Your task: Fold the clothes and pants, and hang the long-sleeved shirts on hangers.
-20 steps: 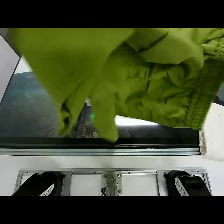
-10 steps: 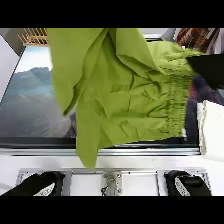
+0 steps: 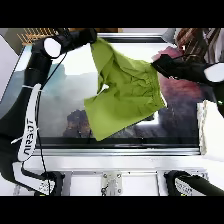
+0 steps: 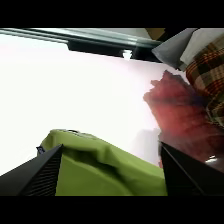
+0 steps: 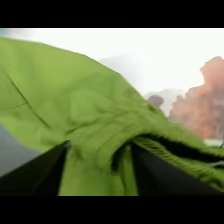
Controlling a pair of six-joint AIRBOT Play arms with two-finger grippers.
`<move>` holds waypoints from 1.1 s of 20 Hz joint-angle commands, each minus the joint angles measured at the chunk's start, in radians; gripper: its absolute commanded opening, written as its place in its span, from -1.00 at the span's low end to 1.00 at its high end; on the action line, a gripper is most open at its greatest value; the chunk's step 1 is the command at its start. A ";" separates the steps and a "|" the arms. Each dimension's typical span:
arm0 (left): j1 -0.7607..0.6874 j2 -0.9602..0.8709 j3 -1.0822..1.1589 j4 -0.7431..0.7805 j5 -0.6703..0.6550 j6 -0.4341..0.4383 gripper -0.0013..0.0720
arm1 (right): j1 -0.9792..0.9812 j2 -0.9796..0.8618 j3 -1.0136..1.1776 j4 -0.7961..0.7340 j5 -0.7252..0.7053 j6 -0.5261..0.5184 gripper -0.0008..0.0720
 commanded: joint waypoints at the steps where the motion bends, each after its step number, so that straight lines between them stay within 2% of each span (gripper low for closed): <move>1: 0.047 -0.045 0.001 0.001 -0.035 -0.014 0.78 | -0.022 -0.118 -0.005 0.004 -0.184 -0.039 0.68; 3: 0.097 -0.016 0.001 0.002 -0.150 -0.014 0.78 | -0.058 -0.100 -0.005 0.005 -0.180 -0.063 0.68; 5: 0.157 0.025 -0.006 0.036 -0.339 -0.014 0.78 | -0.102 -0.045 -0.005 0.000 -0.176 -0.065 0.67; 6: 0.181 0.054 -0.035 0.063 -0.415 -0.014 0.71 | -0.125 -0.006 -0.005 -0.004 -0.160 -0.065 0.67; 8: 0.208 0.142 -0.179 0.103 -0.506 -0.015 0.71 | -0.153 0.076 -0.007 -0.063 -0.087 -0.065 0.67; 10: 0.205 0.250 -0.406 0.105 -0.532 -0.022 0.72 | -0.154 0.157 -0.015 -0.166 0.025 -0.065 0.67; 14: 0.121 0.444 -0.941 0.063 -0.437 -0.075 0.73 | -0.150 0.305 -0.086 -0.205 0.171 -0.064 0.67; 17: 0.054 0.515 -1.256 -0.163 -0.213 -0.092 0.73 | -0.150 0.387 -0.140 -0.198 0.174 -0.064 0.67; 20: -0.011 0.496 -1.380 -0.358 -0.077 -0.067 0.73 | -0.150 0.419 -0.148 -0.179 0.174 -0.063 0.67; 22: -0.080 0.451 -1.373 -0.395 -0.023 -0.047 0.73 | -0.150 0.424 -0.148 -0.162 0.174 -0.063 0.67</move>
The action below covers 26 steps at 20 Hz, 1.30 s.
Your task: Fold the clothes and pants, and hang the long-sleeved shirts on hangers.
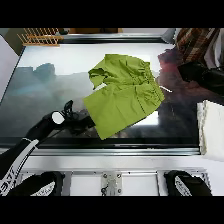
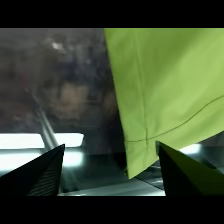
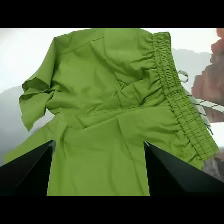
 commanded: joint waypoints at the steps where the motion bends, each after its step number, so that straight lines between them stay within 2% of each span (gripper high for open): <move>1: -0.112 -0.050 -0.059 -0.137 0.144 0.024 0.73 | 0.000 0.027 -0.010 0.024 0.012 0.002 0.67; 5: -0.196 -0.174 0.087 -0.117 0.136 0.024 0.72 | 0.000 0.027 -0.010 0.042 0.012 0.001 0.67; 6: -0.198 -0.198 0.121 -0.096 0.130 0.024 0.41 | 0.000 0.027 -0.010 0.042 0.012 0.001 0.67; 7: -0.192 -0.217 0.148 -0.069 0.115 0.024 -0.33 | 0.000 0.028 -0.010 0.042 0.012 0.001 0.67; 8: -0.177 -0.231 0.171 -0.035 0.094 0.023 -0.81 | 0.000 0.027 -0.010 0.042 0.012 0.001 0.67; 9: -0.150 -0.235 0.191 0.007 0.068 0.023 -0.95 | 0.000 0.027 -0.010 0.042 0.013 0.001 0.67; 14: 0.097 -0.142 0.287 0.261 -0.074 0.025 -0.95 | 0.000 0.027 -0.010 0.042 0.013 0.001 0.67; 17: 0.216 -0.089 0.294 0.266 -0.065 0.052 -0.95 | 0.000 0.027 -0.011 0.042 0.013 0.001 0.67; 18: 0.246 -0.079 0.294 0.266 -0.069 0.065 -0.46 | 0.000 0.027 -0.011 0.042 0.013 0.001 0.67; 19: 0.279 -0.066 0.293 0.266 -0.078 0.064 0.56 | 0.000 0.027 -0.011 0.042 0.013 0.001 0.67; 20: 0.319 -0.050 0.293 0.266 -0.105 0.036 0.89 | 0.000 0.027 -0.011 0.042 0.013 0.001 0.67; 23: 0.380 0.055 0.176 0.265 -0.089 -0.044 0.87 | 0.000 0.027 -0.011 0.042 0.024 0.001 0.66; 26: 0.394 0.167 -0.023 0.259 -0.026 -0.173 0.87 | 0.000 0.025 -0.016 0.042 0.027 0.002 0.61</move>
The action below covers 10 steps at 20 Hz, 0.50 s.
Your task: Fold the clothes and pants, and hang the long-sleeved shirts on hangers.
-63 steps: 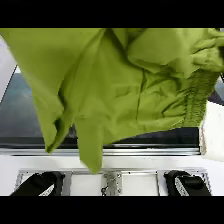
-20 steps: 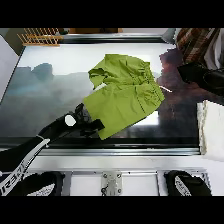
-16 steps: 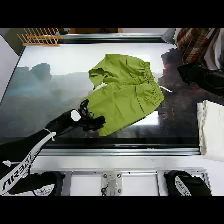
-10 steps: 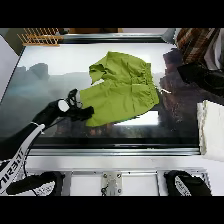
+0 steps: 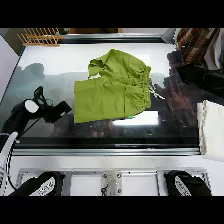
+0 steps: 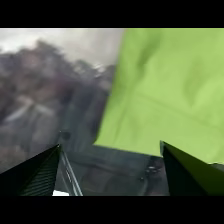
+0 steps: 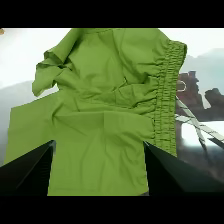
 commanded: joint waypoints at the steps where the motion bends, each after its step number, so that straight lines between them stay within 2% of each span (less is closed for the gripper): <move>1: 0.027 0.113 -0.195 -0.014 0.084 -0.131 0.87 | 0.000 -0.001 -0.004 0.001 0.005 0.002 0.61; 5: -0.012 0.089 -0.305 -0.195 0.249 -0.127 0.87 | 0.000 -0.001 -0.008 0.022 0.005 0.004 0.61; 10: -0.127 -0.113 -0.174 -0.239 0.269 -0.092 0.87 | 0.000 -0.001 -0.008 0.035 0.005 0.004 0.61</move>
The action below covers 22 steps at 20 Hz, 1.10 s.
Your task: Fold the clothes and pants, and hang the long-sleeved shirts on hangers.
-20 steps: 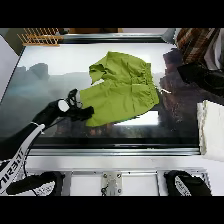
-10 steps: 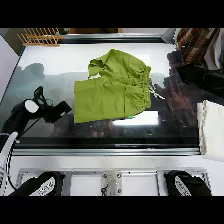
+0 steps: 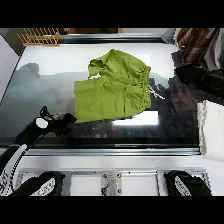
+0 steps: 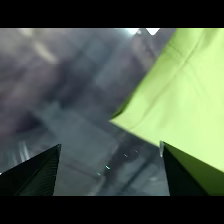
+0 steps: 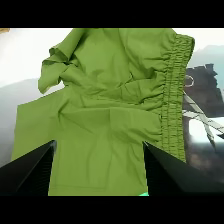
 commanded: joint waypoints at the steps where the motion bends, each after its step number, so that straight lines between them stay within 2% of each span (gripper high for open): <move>1: -0.078 -0.133 0.095 -0.043 0.031 0.013 0.87 | 0.000 0.000 0.000 0.008 0.000 0.001 0.61; 4: -0.128 -0.228 0.199 -0.043 0.019 0.013 0.87 | 0.000 0.000 0.000 0.008 0.000 0.001 0.61; 8: -0.140 -0.251 0.258 -0.039 -0.005 0.012 0.85 | 0.000 0.000 0.000 0.008 0.000 0.000 0.61; 10: -0.137 -0.252 0.262 -0.031 0.000 0.013 -0.36 | 0.000 0.000 0.000 0.008 0.000 0.000 0.61; 11: -0.137 -0.252 0.262 -0.032 0.011 0.013 -0.61 | 0.000 0.000 0.000 0.007 0.000 0.000 0.61; 13: -0.137 -0.250 0.262 -0.035 0.035 0.012 -0.95 | 0.000 0.000 0.000 0.007 0.001 0.000 0.61; 16: -0.136 -0.206 0.262 -0.014 0.035 0.013 -0.95 | -0.003 -0.001 -0.003 -0.027 0.010 0.003 0.61; 17: -0.136 -0.178 0.262 0.023 0.027 0.013 -0.95 | -0.003 -0.002 -0.015 -0.071 0.015 0.039 0.61; 20: -0.142 -0.089 0.262 0.140 -0.019 0.022 -0.95 | -0.003 -0.043 -0.117 -0.277 0.095 0.249 0.61; 22: -0.143 -0.047 0.262 0.176 -0.043 0.029 -0.95 | -0.003 -0.109 -0.233 -0.291 0.071 0.308 0.63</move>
